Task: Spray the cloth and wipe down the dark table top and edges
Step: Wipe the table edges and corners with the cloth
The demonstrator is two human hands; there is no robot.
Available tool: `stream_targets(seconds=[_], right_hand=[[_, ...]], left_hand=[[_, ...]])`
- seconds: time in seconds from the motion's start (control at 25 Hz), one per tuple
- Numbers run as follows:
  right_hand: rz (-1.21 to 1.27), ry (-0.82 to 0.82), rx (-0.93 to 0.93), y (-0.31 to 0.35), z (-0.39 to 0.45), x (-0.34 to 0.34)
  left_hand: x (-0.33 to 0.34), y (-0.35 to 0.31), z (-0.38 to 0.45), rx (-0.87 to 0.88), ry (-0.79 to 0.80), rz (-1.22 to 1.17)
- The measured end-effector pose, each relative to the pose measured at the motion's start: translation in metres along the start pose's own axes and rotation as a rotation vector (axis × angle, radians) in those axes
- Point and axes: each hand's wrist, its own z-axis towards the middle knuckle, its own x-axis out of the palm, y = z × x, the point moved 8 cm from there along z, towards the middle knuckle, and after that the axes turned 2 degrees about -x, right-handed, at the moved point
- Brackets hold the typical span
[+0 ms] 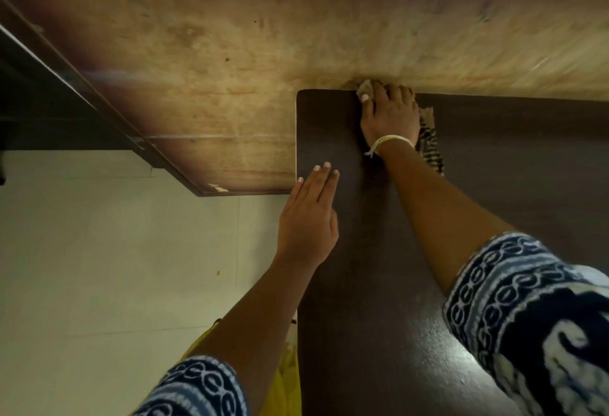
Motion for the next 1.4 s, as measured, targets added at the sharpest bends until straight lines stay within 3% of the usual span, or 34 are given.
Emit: stream_targets(seconds=[0.08,0.16,0.24,0.32,0.4,0.56,0.64,0.76,0.84,1.0,1.08,1.12,1.2,1.32,1.4], right_hand=[[-0.006,0.06,-0.158,0.026,-0.029,0.002],[-0.045,0.114,-0.43,0.05,-0.084,0.006],[-0.043,0.219,-0.639,0.048,-0.133,0.014],[-0.052,0.213,-0.709,0.024,-0.122,0.005],[-0.056,0.1,-0.486,-0.024,-0.085,-0.009],[0.013,-0.004,0.223,-0.143,-0.089,-0.027],[0.047,-0.004,0.437,-0.153,-0.111,-0.023],[0.134,-0.036,0.724,-0.116,-0.12,-0.021],[0.126,-0.015,0.586,-0.058,-0.12,-0.014],[0.039,0.163,-0.293,0.078,-0.169,0.009],[0.022,0.208,-0.59,0.079,-0.197,0.01],[0.036,0.178,-0.601,0.059,-0.198,0.004],[0.032,0.068,-0.32,-0.016,-0.183,-0.008],[0.063,0.02,0.331,-0.138,-0.189,-0.024],[0.07,0.02,0.575,-0.152,-0.206,-0.024]], left_hand=[[-0.002,0.001,0.0,0.01,-0.013,-0.008],[-0.007,0.004,-0.002,-0.048,-0.039,-0.022],[-0.011,0.006,-0.005,-0.166,-0.024,-0.023],[-0.015,0.005,-0.005,-0.213,-0.038,-0.027],[-0.017,0.006,-0.003,-0.189,-0.081,-0.025],[-0.013,0.009,-0.005,-0.209,-0.11,-0.058],[-0.014,0.008,-0.003,-0.199,-0.106,-0.082],[-0.014,0.011,-0.011,-0.227,-0.115,-0.152],[-0.01,0.02,-0.03,-0.364,-0.109,-0.372],[0.015,0.044,-0.077,-0.867,-0.071,-0.934],[0.021,0.045,-0.096,-1.044,-0.083,-1.107],[0.022,0.043,-0.104,-1.102,-0.063,-1.137],[0.022,0.04,-0.115,-1.154,-0.015,-1.14],[0.019,0.036,-0.125,-1.183,-0.003,-1.136],[0.021,0.035,-0.133,-1.196,0.001,-1.177]])
